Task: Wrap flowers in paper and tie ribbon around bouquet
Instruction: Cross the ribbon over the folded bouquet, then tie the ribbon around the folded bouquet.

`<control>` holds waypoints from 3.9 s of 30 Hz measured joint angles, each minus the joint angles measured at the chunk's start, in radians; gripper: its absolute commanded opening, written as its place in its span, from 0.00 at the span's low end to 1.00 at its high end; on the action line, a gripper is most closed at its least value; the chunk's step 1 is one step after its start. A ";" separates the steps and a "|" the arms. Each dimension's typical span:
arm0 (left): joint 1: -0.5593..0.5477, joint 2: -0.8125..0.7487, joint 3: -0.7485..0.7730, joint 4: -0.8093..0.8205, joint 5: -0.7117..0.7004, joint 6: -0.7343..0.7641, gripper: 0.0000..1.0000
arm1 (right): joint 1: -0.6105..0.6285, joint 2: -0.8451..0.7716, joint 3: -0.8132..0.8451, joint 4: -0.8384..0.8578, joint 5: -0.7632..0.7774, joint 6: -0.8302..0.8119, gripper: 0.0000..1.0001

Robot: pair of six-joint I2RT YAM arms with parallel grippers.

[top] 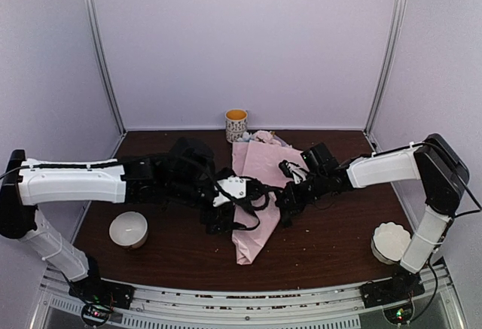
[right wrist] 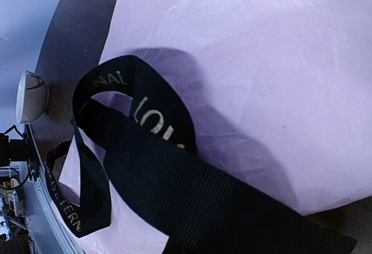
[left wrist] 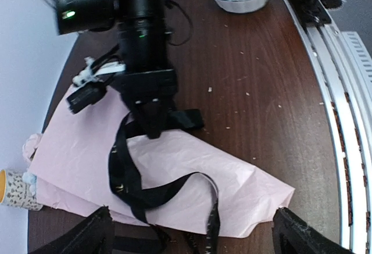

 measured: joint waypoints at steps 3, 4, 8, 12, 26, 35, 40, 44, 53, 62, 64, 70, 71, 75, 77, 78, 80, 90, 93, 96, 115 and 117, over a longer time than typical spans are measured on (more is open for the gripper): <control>0.123 -0.027 -0.048 0.104 0.064 -0.084 0.65 | 0.000 0.000 0.000 0.000 0.000 0.000 0.00; 0.183 -0.003 -0.040 0.126 0.088 -0.124 0.55 | 0.000 0.000 0.000 0.000 0.000 0.001 0.00; 0.346 0.159 0.036 0.127 0.114 -0.182 0.54 | -0.001 0.000 0.000 0.001 0.000 0.003 0.00; 0.354 0.269 0.026 0.094 0.109 -0.179 0.71 | -0.001 0.000 0.000 0.001 0.000 0.003 0.00; 0.309 0.396 -0.037 0.149 0.011 -0.129 0.62 | -0.003 0.000 0.005 0.001 -0.015 0.004 0.00; 0.309 0.406 -0.029 0.222 0.047 -0.113 0.05 | -0.005 0.000 0.005 0.002 -0.027 0.003 0.00; 0.309 0.420 -0.023 0.240 0.084 -0.108 0.00 | -0.005 -0.002 0.005 -0.001 -0.040 -0.005 0.00; 0.328 0.419 -0.023 0.255 0.054 -0.150 0.00 | -0.005 -0.037 0.004 -0.023 -0.049 -0.026 0.00; 0.428 0.276 -0.138 0.327 -0.089 -0.245 0.00 | -0.008 -0.254 0.000 -0.100 -0.072 -0.124 0.00; 0.335 0.193 -0.074 0.343 -0.080 -0.306 0.00 | 0.094 -0.147 0.215 -0.138 -0.031 -0.143 0.00; 0.322 0.191 -0.054 0.355 -0.069 -0.320 0.00 | 0.120 -0.122 0.264 -0.131 -0.024 -0.141 0.00; 0.323 0.194 -0.037 0.349 -0.065 -0.345 0.00 | 0.130 -0.070 0.352 -0.127 -0.008 -0.124 0.00; 0.325 0.198 -0.026 0.344 -0.068 -0.351 0.00 | 0.130 -0.051 0.378 -0.128 -0.003 -0.122 0.00; 0.377 0.212 -0.005 0.341 -0.074 -0.417 0.00 | 0.067 -0.066 0.369 -0.092 0.011 -0.076 0.00; 0.454 0.210 -0.027 0.357 -0.068 -0.475 0.00 | -0.062 -0.153 0.245 -0.028 0.020 -0.027 0.00; 0.503 0.204 -0.056 0.377 -0.060 -0.510 0.00 | -0.152 -0.203 0.178 -0.014 0.035 -0.005 0.00; 0.649 0.183 -0.159 0.405 -0.046 -0.594 0.00 | -0.404 -0.311 0.020 0.030 0.083 0.042 0.00; 0.871 0.121 -0.496 0.485 0.061 -0.834 0.00 | -0.931 -0.508 -0.360 0.008 0.183 0.120 0.00; 0.914 0.112 -0.517 0.521 0.116 -0.868 0.00 | -1.039 -0.512 -0.379 0.006 0.171 0.123 0.00; 0.931 0.110 -0.521 0.539 0.150 -0.888 0.00 | -1.102 -0.511 -0.381 -0.007 0.163 0.119 0.00; 1.003 0.036 -0.625 0.665 0.253 -0.998 0.00 | -1.217 -0.524 -0.385 -0.075 0.137 0.107 0.00; 1.003 0.032 -0.629 0.669 0.254 -0.999 0.00 | -1.223 -0.526 -0.385 -0.076 0.137 0.107 0.00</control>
